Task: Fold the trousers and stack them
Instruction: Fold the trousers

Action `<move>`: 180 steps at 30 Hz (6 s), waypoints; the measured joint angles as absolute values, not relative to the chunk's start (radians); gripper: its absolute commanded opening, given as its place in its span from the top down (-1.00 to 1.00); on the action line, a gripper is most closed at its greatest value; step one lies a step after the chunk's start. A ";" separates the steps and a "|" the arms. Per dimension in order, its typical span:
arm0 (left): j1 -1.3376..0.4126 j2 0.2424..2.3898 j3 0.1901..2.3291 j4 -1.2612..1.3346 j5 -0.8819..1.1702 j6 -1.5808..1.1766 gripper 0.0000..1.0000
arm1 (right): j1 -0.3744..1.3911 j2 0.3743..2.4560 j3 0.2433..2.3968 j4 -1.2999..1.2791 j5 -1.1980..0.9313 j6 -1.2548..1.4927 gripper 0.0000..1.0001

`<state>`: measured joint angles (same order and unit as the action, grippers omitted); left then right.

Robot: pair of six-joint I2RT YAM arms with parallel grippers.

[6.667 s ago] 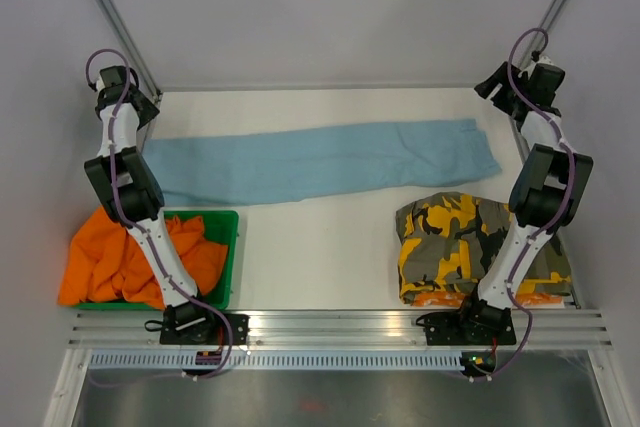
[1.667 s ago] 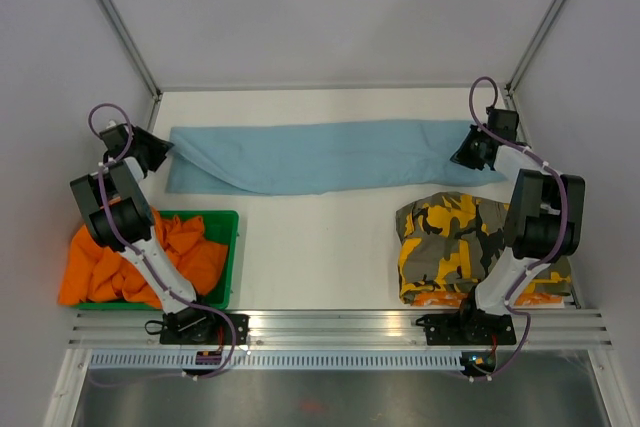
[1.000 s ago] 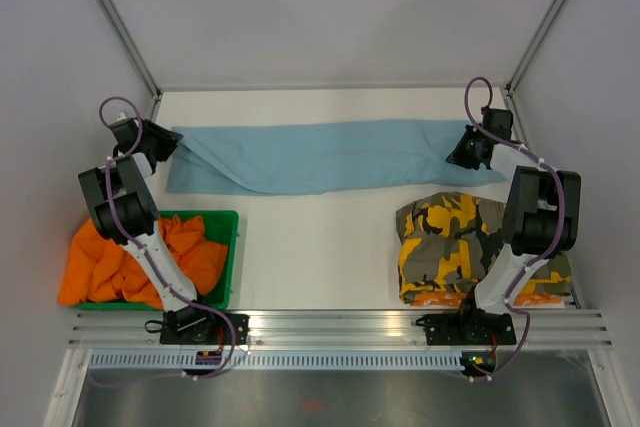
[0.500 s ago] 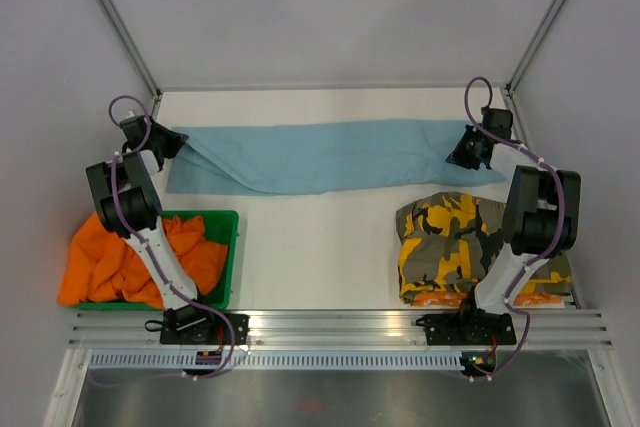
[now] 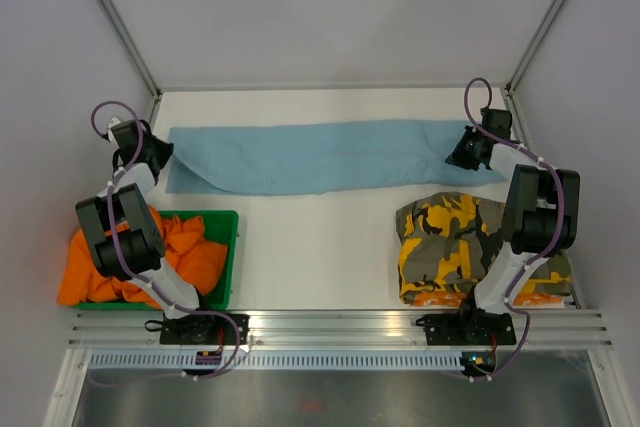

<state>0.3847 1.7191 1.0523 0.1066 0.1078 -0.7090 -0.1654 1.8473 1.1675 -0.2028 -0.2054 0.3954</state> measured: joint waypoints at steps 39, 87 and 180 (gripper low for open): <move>0.463 1.867 1.246 -0.189 0.239 -0.204 -0.49 | -0.165 1.836 1.168 -0.233 -0.209 0.397 0.71; 0.334 2.130 1.573 -0.532 0.054 0.027 0.95 | -0.165 1.790 1.163 -0.271 -0.183 0.397 0.68; -0.077 1.734 1.340 -0.430 0.062 -0.541 -0.84 | 0.217 1.514 1.190 -0.375 -0.171 0.395 -0.44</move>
